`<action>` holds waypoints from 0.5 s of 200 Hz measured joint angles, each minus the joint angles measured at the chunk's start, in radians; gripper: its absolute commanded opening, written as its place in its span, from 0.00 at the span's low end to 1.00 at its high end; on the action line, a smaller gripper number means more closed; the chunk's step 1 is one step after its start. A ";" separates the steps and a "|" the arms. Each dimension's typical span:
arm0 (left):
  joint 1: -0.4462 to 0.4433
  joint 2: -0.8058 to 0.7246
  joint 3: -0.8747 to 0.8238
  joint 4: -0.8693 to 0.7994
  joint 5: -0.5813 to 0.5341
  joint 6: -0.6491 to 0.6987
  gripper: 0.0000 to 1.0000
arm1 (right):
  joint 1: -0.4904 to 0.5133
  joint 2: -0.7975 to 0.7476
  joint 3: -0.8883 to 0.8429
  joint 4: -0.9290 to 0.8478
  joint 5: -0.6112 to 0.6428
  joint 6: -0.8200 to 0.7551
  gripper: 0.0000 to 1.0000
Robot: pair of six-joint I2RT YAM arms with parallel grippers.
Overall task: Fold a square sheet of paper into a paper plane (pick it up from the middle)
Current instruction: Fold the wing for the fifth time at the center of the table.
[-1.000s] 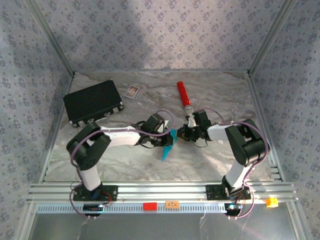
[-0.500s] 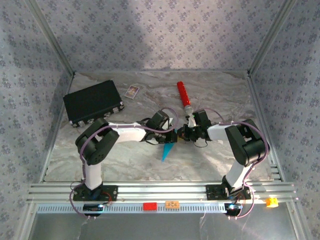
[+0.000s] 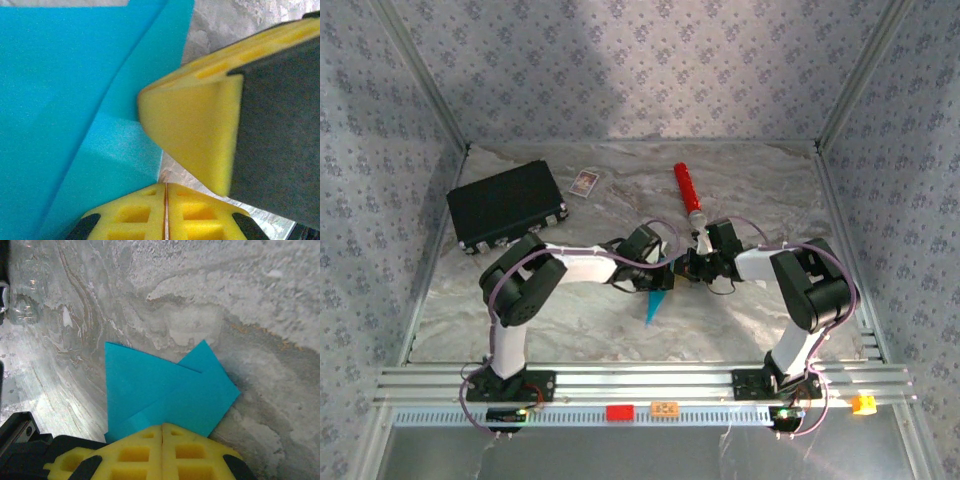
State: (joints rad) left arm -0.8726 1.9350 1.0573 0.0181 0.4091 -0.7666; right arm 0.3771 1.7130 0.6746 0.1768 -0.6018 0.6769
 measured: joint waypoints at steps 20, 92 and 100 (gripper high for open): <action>-0.016 -0.018 -0.018 -0.003 -0.018 0.001 0.11 | 0.000 0.000 0.000 0.000 0.000 0.000 0.07; -0.046 -0.109 -0.105 -0.066 -0.034 0.026 0.13 | 0.000 0.000 0.000 0.000 0.000 0.000 0.07; -0.047 -0.121 -0.121 -0.064 -0.036 0.026 0.12 | 0.000 0.000 0.000 0.000 0.000 0.000 0.07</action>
State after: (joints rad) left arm -0.9192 1.8145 0.9363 -0.0456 0.3729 -0.7406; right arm 0.3771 1.7130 0.6746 0.1768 -0.6022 0.6773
